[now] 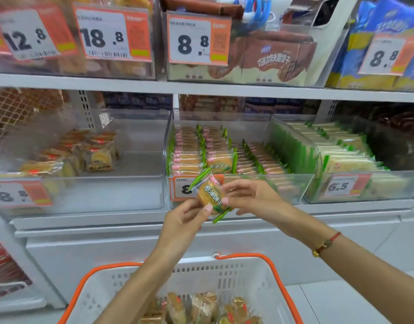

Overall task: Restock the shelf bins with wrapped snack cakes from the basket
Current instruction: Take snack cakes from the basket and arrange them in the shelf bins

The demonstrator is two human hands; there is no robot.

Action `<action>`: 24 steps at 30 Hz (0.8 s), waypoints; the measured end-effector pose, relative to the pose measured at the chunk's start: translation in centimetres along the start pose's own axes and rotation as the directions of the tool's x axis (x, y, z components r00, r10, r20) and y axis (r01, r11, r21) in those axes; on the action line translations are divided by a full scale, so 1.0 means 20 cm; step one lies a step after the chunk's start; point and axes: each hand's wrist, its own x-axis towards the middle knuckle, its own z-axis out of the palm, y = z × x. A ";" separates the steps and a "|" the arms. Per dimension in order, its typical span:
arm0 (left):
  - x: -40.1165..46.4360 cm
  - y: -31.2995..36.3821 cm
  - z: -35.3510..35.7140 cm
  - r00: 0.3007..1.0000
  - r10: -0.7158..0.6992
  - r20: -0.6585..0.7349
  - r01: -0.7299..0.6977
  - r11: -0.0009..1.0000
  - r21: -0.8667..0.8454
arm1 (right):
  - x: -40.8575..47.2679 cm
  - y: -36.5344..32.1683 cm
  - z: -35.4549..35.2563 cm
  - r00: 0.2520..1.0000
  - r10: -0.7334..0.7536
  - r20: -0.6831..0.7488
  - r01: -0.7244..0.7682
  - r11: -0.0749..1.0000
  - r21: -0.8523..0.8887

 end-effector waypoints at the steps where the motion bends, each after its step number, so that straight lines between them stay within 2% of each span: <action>1: 0.01 0.01 0.00 0.999 0.048 -0.019 -0.047 0.998 0.043 | 0.00 0.00 -0.01 0.999 -0.035 -0.011 0.035 0.999 -0.023; 3: 0.04 0.06 -0.02 0.990 0.136 -0.034 -0.131 0.984 0.120 | 0.00 -0.03 -0.07 0.993 -0.121 0.009 0.122 0.983 -0.135; 5: 0.09 0.12 -0.05 0.984 0.177 0.029 -0.179 0.965 0.190 | 0.00 -0.07 -0.13 0.981 -0.184 0.055 0.192 0.952 -0.240; 6: 0.11 0.16 -0.05 0.977 0.198 0.080 -0.212 0.937 0.276 | 0.00 -0.09 -0.15 0.979 -0.196 0.064 0.206 0.943 -0.262; 8: 0.17 0.23 -0.06 0.945 0.248 0.212 -0.325 0.770 0.549 | 0.01 -0.13 -0.19 0.975 -0.212 0.066 0.222 0.929 -0.298; 10: 0.21 0.32 -0.05 0.908 0.291 0.301 -0.416 0.559 0.717 | 0.04 -0.19 -0.24 0.962 -0.254 0.100 0.273 0.905 -0.326; 11: 0.23 0.36 -0.05 0.899 0.322 0.296 -0.427 0.503 0.752 | 0.06 -0.21 -0.27 0.959 -0.261 0.111 0.283 0.912 -0.299; 12: 0.25 0.39 -0.05 0.895 0.361 0.261 -0.420 0.490 0.764 | 0.08 -0.23 -0.31 0.967 -0.237 0.094 0.253 0.934 -0.253; 14: 0.30 0.43 -0.08 0.887 0.443 0.131 -0.382 0.542 0.749 | 0.16 -0.24 -0.39 0.995 -0.100 0.027 0.103 0.970 -0.220; 15: 0.32 0.43 -0.10 0.884 0.464 0.061 -0.359 0.588 0.725 | 0.20 -0.24 -0.42 1.000 -0.020 0.008 0.022 0.959 -0.283; 17: 0.35 0.41 -0.14 0.882 0.470 -0.028 -0.347 0.690 0.635 | 0.28 -0.21 -0.44 0.993 0.116 0.025 -0.090 0.869 -0.486; 19: 0.36 0.38 -0.15 0.886 0.460 -0.054 -0.349 0.739 0.577 | 0.34 -0.19 -0.41 0.975 0.208 0.075 -0.114 0.765 -0.634; 21: 0.36 0.35 -0.16 0.889 0.456 -0.054 -0.349 0.748 0.564 | 0.38 -0.18 -0.37 0.953 0.286 0.096 -0.147 0.717 -0.681; 23: 0.35 0.33 -0.16 0.892 0.450 -0.038 -0.356 0.751 0.556 | 0.41 -0.19 -0.34 0.931 0.349 0.107 -0.194 0.721 -0.665; 24: 0.35 0.32 -0.16 0.894 0.448 -0.028 -0.359 0.750 0.556 | 0.42 -0.20 -0.34 0.929 0.357 0.100 -0.227 0.761 -0.607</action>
